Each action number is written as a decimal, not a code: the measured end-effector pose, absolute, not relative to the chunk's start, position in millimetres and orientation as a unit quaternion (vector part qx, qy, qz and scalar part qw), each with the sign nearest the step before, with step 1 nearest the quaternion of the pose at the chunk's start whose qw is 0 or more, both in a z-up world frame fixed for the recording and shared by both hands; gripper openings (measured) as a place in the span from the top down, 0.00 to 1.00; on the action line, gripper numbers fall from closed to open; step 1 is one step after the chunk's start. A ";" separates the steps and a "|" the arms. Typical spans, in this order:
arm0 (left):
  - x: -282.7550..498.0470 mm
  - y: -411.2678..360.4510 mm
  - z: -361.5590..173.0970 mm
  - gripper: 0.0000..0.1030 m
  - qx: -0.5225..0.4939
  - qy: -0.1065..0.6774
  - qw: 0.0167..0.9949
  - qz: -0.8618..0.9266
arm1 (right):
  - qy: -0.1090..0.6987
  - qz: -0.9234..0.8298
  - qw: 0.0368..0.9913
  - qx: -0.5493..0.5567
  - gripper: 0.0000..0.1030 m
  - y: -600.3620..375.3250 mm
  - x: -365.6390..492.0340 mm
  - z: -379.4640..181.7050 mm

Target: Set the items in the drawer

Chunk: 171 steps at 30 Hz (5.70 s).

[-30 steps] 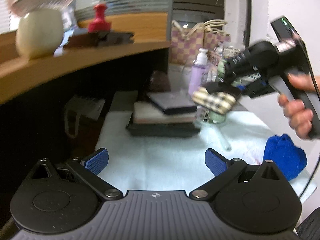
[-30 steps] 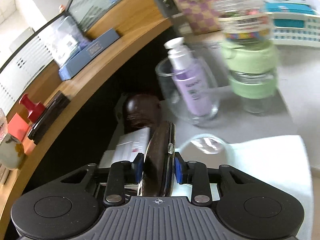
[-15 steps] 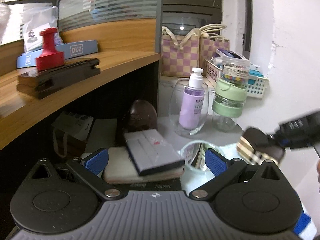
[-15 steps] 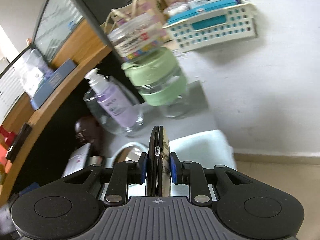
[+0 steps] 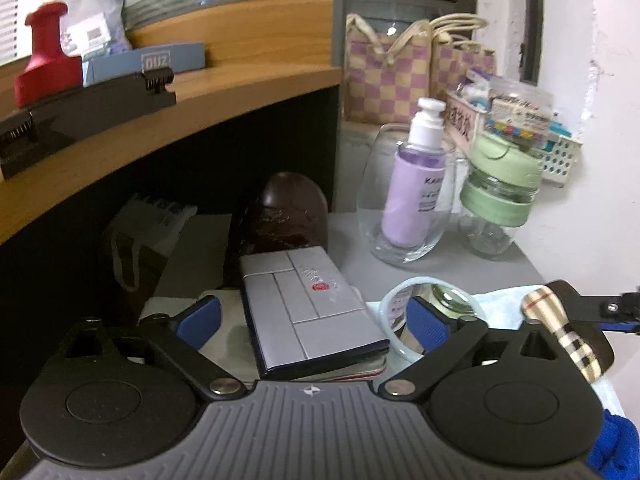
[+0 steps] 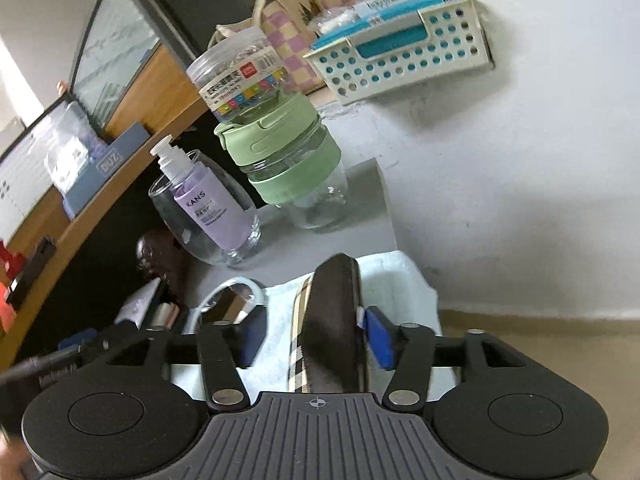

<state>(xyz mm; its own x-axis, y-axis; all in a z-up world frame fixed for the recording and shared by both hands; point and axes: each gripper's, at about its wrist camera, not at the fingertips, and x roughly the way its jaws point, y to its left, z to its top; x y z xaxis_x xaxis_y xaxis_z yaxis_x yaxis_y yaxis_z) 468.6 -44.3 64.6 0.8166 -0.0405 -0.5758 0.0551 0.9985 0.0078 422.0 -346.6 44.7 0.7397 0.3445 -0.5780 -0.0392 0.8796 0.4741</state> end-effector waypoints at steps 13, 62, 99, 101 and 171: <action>475.1 -43.0 57.9 0.27 0.008 0.312 0.950 -0.003 | 0.308 0.112 0.930 0.164 0.22 -346.6 394.7 53.0; 387.1 -64.5 76.0 0.18 0.080 0.251 0.959 -0.108 | 0.310 0.185 0.923 0.132 0.13 -307.3 393.4 73.9; 451.1 20.9 43.5 0.22 0.044 0.306 0.939 -0.149 | 0.429 0.238 0.836 0.244 0.62 -197.1 480.8 43.8; 447.4 19.0 44.2 0.27 0.049 0.303 0.940 -0.149 | 0.420 0.238 0.844 0.235 0.63 -199.7 477.1 50.3; 363.2 14.6 60.5 0.24 -0.144 0.291 0.943 -0.069 | 0.304 0.153 0.932 0.125 0.25 -308.9 326.3 90.2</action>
